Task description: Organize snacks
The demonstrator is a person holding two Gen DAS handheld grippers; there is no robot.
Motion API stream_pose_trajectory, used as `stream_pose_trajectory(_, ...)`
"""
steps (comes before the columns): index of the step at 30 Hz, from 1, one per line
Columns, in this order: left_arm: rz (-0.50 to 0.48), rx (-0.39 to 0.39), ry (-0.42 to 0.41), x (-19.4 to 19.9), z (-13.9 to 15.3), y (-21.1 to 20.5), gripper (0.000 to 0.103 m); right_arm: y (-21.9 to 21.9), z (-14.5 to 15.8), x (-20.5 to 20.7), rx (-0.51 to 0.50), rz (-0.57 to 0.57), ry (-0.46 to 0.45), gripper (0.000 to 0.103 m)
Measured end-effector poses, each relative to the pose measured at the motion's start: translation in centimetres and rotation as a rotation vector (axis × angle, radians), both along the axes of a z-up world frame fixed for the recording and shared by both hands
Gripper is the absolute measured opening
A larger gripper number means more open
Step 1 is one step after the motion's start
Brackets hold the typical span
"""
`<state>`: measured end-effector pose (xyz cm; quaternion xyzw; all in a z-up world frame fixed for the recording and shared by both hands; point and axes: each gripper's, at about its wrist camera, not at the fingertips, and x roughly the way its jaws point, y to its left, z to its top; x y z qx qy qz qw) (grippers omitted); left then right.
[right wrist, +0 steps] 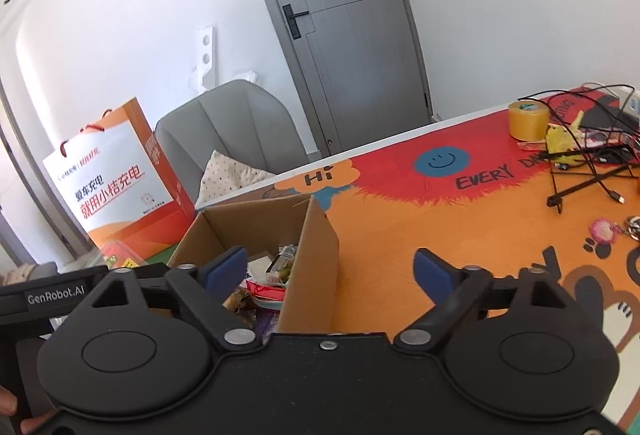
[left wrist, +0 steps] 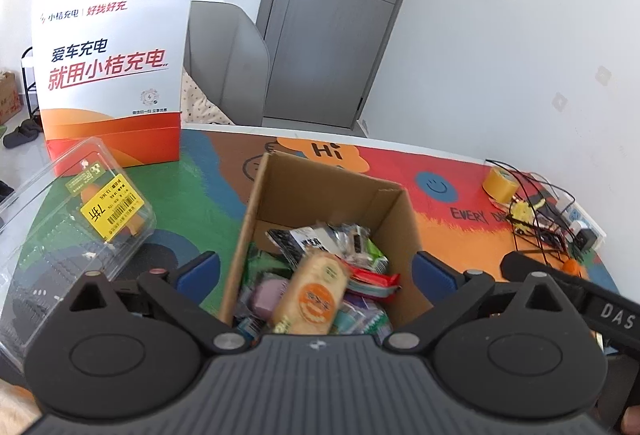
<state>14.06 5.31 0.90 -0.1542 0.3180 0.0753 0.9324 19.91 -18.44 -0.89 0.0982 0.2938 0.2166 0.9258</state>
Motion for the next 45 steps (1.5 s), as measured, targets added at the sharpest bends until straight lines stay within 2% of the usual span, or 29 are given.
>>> stream_pose_trajectory(3,-0.013,-0.002,0.005,-0.6,0.2,-0.6,0.102,-1.0,0.0,-0.6,0.006,-0.012,-0.010,0.103)
stream_pose_trajectory(16,0.005,-0.012,-0.005,-3.3,1.0,-1.6,0.102,-3.7,0.2,-3.2,0.000,-0.025,-0.024,0.103)
stream_pose_trajectory(24,0.002,0.008,0.003,-4.9,0.7,-2.3,0.102,-4.7,0.0,-5.1,-0.007,-0.043,-0.040,0.103)
stream_pose_trajectory(32,-0.018,0.023,-0.042,-7.6,1.0,-3.0,0.102,-5.3,0.2,-7.5,-0.036,-0.050,-0.065,0.103)
stream_pose_trajectory(40,-0.024,0.059,-0.107,-10.8,2.9,-3.7,0.103,-5.9,1.8,-10.5,-0.054,-0.039,-0.124,0.103)
stream_pose_trajectory(45,-0.055,0.098,-0.102,-12.2,3.8,-4.2,0.103,-6.0,3.2,-12.0,-0.070,-0.020,-0.174,0.103)
